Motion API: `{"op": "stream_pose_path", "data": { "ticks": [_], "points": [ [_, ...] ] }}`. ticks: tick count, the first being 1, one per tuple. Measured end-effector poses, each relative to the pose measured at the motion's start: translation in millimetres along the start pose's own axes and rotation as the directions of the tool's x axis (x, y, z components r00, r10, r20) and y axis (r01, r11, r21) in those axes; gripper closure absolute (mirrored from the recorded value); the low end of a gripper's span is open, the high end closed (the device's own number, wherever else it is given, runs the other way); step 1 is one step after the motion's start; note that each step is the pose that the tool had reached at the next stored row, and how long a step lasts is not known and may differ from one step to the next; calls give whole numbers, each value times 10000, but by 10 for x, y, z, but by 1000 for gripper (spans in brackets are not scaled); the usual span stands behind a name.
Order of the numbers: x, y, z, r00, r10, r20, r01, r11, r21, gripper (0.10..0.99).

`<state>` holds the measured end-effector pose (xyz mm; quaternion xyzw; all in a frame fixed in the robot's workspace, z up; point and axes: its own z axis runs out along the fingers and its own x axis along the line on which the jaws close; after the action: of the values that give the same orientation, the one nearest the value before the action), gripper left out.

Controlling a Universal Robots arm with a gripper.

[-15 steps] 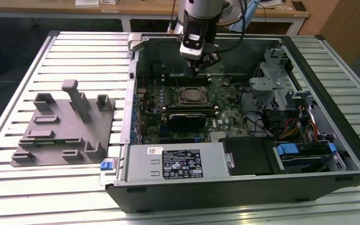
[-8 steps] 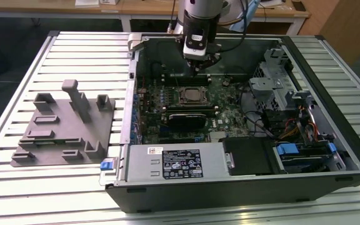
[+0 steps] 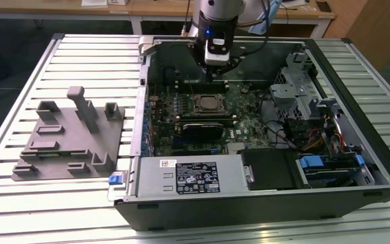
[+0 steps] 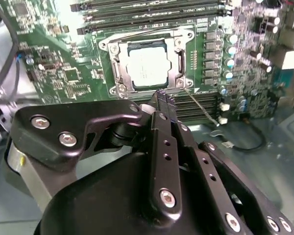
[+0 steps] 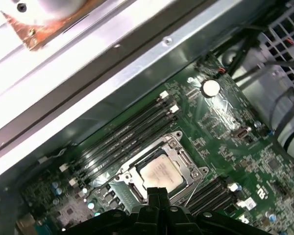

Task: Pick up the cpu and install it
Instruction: 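Install the first cpu locking lever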

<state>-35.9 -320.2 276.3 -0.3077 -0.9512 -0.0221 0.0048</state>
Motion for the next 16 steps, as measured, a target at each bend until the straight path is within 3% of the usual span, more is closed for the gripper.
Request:
{"op": "stream_pose_path", "data": {
  "ticks": [4, 8, 12, 16],
  "points": [
    [0, 0, 5, 9966, -825, -33, 825, 9966, 17, 980],
    [0, 0, 11, 9881, -1539, -63, 1539, 9881, 30, 980],
    [-1, -1, 18, 9743, -2251, -94, 2251, 9743, 42, 980],
    [-1, -1, 22, 9557, -2942, -125, 2943, 9557, 50, 980]
  ]
}}
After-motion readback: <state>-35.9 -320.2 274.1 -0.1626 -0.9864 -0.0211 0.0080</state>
